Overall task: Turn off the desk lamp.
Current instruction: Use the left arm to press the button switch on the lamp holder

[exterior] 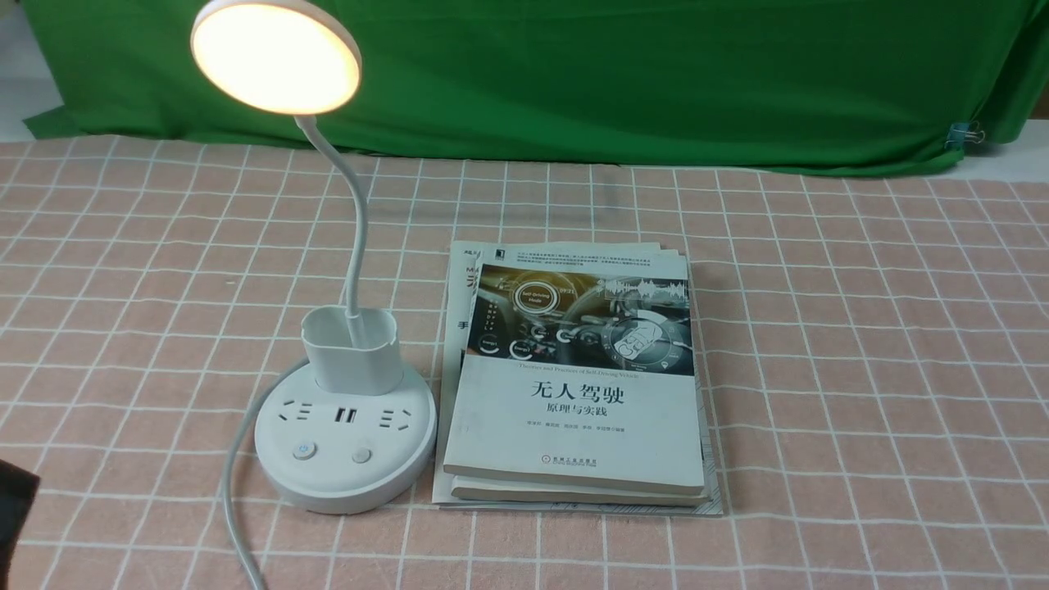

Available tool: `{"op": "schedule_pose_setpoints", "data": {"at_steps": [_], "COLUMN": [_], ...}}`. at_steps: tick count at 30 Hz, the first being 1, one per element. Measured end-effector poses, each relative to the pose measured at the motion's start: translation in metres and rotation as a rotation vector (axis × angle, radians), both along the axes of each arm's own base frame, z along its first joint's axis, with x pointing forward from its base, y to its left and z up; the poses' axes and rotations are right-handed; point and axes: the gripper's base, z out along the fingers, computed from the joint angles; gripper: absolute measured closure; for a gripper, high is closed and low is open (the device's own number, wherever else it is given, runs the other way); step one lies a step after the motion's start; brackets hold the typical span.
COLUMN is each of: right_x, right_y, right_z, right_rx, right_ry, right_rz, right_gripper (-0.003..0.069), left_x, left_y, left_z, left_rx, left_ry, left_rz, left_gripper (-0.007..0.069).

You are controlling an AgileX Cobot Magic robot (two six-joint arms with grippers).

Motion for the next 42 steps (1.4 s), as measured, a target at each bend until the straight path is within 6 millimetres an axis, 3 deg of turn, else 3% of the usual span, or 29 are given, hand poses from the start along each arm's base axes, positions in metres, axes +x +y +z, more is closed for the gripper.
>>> {"op": "schedule_pose_setpoints", "data": {"at_steps": [4, 10, 12, 16, 17, 19, 22, 28, 36, 42], "right_x": [0.000, 0.000, 0.000, 0.000, 0.000, 0.000, 0.000, 0.000, 0.000, 0.000], "right_y": [0.000, 0.000, 0.000, 0.000, 0.000, 0.000, 0.000, 0.000, 0.000, 0.000], "right_z": [0.000, 0.000, 0.000, 0.000, 0.000, 0.000, 0.000, 0.000, 0.000, 0.000], "right_rx": [0.000, 0.000, 0.000, 0.000, 0.000, 0.000, 0.000, 0.000, 0.000, 0.000], "right_ry": [0.000, 0.000, 0.000, 0.000, 0.000, 0.000, 0.000, 0.000, 0.000, 0.000], "right_rz": [0.000, 0.000, 0.000, 0.000, 0.000, 0.000, 0.000, 0.000, 0.000, 0.000], "right_gripper": [0.0419, 0.0419, 0.0419, 0.0419, 0.0419, 0.0419, 0.0419, 0.0419, 0.0419, 0.0419], "left_x": [-0.001, 0.006, 0.024, 0.051, 0.052, 0.076, 0.105, 0.147, 0.196, 0.228], "left_y": [-0.001, -0.015, -0.023, -0.027, -0.028, -0.029, -0.040, -0.079, -0.125, -0.134], "left_z": [0.004, 0.057, 0.082, 0.092, 0.092, 0.093, 0.086, 0.057, 0.032, 0.016], "left_rx": [0.002, 0.136, 0.276, 0.446, 0.459, 0.511, 0.584, 0.771, 0.843, 0.918], "left_ry": [0.000, 0.152, 0.407, 0.750, 0.780, 0.945, 1.046, 1.218, 1.228, 1.226], "left_rz": [-0.012, -0.157, -0.280, -0.448, -0.467, -0.551, -0.644, -0.757, -0.810, -0.782], "left_gripper": [0.0619, 0.0619, 0.0619, 0.0619, 0.0619, 0.0619, 0.0619, 0.0619, 0.0619, 0.0619]}}
